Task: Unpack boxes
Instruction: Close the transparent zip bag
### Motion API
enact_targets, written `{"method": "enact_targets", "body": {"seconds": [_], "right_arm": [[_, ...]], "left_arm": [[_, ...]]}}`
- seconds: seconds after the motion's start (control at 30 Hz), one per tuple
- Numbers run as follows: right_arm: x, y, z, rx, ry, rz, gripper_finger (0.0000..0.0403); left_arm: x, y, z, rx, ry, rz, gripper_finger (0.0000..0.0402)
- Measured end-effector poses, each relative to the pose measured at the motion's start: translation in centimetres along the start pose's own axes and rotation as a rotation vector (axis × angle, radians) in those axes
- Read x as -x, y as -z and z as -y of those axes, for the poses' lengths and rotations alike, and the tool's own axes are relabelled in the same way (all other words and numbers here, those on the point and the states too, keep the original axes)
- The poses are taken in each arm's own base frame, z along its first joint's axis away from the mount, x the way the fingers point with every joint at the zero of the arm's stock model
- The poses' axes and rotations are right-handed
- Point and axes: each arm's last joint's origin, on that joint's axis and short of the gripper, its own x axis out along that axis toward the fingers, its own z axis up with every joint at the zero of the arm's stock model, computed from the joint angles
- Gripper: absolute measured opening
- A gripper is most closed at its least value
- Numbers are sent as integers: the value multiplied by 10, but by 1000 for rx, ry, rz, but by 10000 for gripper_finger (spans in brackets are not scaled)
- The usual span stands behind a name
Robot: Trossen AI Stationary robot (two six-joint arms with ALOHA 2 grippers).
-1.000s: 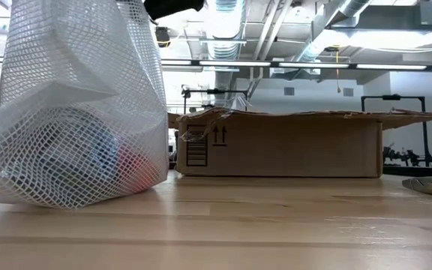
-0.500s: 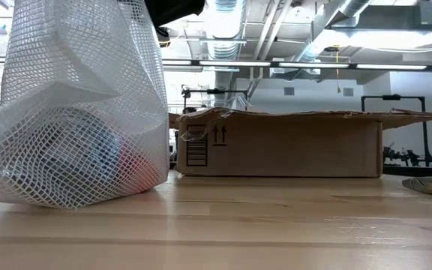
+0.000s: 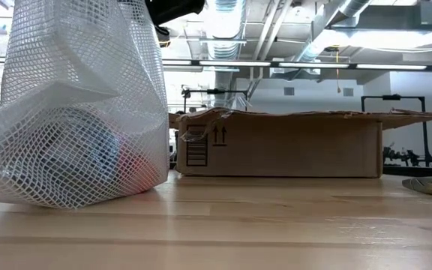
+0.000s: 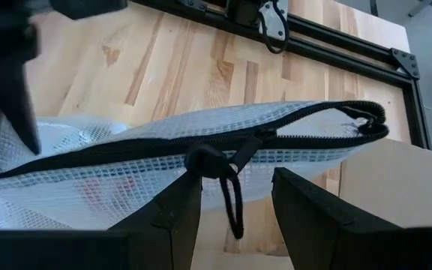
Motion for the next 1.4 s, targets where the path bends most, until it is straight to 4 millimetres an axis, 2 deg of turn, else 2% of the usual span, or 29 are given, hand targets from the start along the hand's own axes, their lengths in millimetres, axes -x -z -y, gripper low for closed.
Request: {"method": "enact_targets", "body": {"seconds": [0.13, 0.37, 0.5, 0.63, 0.77, 0.87, 1.07, 1.27, 1.4], "right_arm": [[0, 0, 0, -15, -1, 0, 148], [0, -2, 0, -20, 0, 23, 141], [0, -4, 0, -15, 3, 42, 94], [-15, 5, -4, 8, -23, -33, 21], [-28, 11, -8, 33, -41, -76, 8], [-28, 11, -5, 64, -4, -86, 1], [-11, -3, 16, 143, 102, -55, 1], [10, -14, 53, 131, 262, -17, 1], [13, -15, 57, 79, 261, -3, 1]], "left_arm": [[2, 2, 1, 16, 7, 3, 5], [2, 2, 3, 24, 26, 8, 0], [2, 1, 7, 25, 61, 18, 0], [2, 0, 8, 30, 68, 21, 0], [3, 1, 9, 32, 77, 27, 0], [5, 5, 13, 22, 101, 32, 0], [14, 16, 20, 10, 156, 33, 0], [19, 25, 23, 10, 184, 5, 0], [15, 26, 23, 3, 166, 12, 0]]}}
